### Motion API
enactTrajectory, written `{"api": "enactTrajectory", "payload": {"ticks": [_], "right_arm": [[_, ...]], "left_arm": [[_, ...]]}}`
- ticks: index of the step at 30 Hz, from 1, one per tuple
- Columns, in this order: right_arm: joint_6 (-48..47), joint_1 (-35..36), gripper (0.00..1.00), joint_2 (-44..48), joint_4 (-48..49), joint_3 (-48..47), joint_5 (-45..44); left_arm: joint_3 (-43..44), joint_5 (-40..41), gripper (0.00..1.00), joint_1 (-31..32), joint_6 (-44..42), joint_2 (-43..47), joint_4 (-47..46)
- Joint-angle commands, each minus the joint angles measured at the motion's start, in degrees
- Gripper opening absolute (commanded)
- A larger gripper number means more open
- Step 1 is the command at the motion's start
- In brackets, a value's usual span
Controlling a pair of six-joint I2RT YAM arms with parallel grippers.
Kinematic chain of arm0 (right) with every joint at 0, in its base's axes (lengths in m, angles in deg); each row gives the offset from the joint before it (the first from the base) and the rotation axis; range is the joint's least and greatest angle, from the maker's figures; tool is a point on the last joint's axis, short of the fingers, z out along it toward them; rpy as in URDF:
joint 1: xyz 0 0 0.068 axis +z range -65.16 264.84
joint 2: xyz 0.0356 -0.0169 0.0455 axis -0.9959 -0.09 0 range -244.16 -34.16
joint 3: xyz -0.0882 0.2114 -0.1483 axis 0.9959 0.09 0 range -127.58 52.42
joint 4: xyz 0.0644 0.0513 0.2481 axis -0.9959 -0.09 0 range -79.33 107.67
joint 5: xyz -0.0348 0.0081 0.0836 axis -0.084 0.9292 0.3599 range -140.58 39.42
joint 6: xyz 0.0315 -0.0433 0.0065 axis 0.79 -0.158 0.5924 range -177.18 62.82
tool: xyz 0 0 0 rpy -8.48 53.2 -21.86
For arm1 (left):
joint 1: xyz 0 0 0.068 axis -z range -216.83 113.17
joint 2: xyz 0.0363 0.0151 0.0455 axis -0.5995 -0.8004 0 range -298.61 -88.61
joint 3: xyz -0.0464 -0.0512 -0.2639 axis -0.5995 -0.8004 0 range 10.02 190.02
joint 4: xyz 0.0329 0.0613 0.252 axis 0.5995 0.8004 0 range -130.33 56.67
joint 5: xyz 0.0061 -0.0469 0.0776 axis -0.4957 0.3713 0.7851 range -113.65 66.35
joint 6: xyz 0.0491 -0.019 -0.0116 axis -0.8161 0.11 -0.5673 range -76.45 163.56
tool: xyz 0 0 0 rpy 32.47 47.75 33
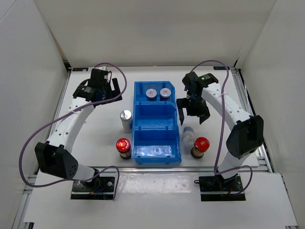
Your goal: Organize the condiment bottles
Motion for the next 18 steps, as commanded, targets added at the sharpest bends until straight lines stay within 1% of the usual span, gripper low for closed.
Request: {"api": "enactTrajectory", "payload": {"ticks": [1,6,8,10,13,15,18], "right_arm": [[0.3,0.2,1.00,0.9,-4.0,-1.0,-3.1],[-0.2,0.2,1.00,-1.4,-6.7,-3.6,-3.6],[-1.2,0.2,1.00,-1.9,-7.3,-4.2,-2.1],[-2.1,2.1,1.00,-1.2,-6.8,-4.2,-2.1],[-2.1,3.2,1.00,0.2,-6.0,-0.5,-2.1],[-3.2,3.2,1.00,-0.4,-5.4,2.6,0.3],[-3.2,3.2,0.99,-2.8,-4.9,4.8,4.7]], "left_arm": [[-0.6,0.0,1.00,0.1,0.3,4.0,-0.5],[-1.6,0.0,1.00,0.1,0.3,5.0,-1.0],[-2.1,0.0,1.00,0.1,0.3,5.6,-1.0],[-2.1,-0.5,1.00,0.1,0.8,5.6,-1.6],[-3.5,-1.0,1.00,0.1,1.4,6.1,-1.6],[-4.5,-1.6,1.00,0.1,1.4,6.6,-2.1],[-4.5,-1.6,1.00,0.1,1.4,6.6,-2.1]]}}
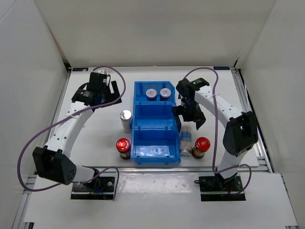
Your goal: Organize the condiment bottles
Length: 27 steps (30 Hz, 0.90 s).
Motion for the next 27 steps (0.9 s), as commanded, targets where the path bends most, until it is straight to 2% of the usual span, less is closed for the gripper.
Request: {"api": "enactTrajectory", "payload": {"ticks": [1,6,8,9,10,21,24,27], "right_arm": [[-0.9,-0.2,0.97,-1.6,-4.6,2.9,4.6],[-0.3,-0.2,0.92,-4.8,-1.6,4.2,5.8],[-0.3,-0.7,0.86,-6.4,-0.3,4.7,6.4],[-0.9,-1.3,0.75,-6.9,-0.3,4.7,7.5],[-0.9,-2.2,0.71,-8.2,0.4,4.7,7.5],[-0.9,-7.5,0.70,-12.5,4.9,5.8,8.8],[-1.4,-8.0,0.62,-15.6,6.1,5.8,9.4],[-1.9,-9.5,0.46,-18.6,6.6,5.8,10.8]], "left_arm": [[-0.4,-1.0,1.00,0.1,0.5,3.3,-0.9],[-0.9,-1.0,1.00,0.1,0.5,3.3,-0.9],[-0.9,-1.0,1.00,0.7,0.5,3.8,-0.9],[-0.9,-1.0,1.00,0.7,0.5,3.8,-0.9],[-0.9,-1.0,1.00,0.7,0.5,3.8,-0.9],[-0.9,-1.0,1.00,0.7,0.0,3.8,-0.4],[-0.9,-1.0,1.00,0.7,-0.5,3.8,-0.4],[-0.4,-0.5,1.00,0.7,-1.1,3.8,-0.4]]}}
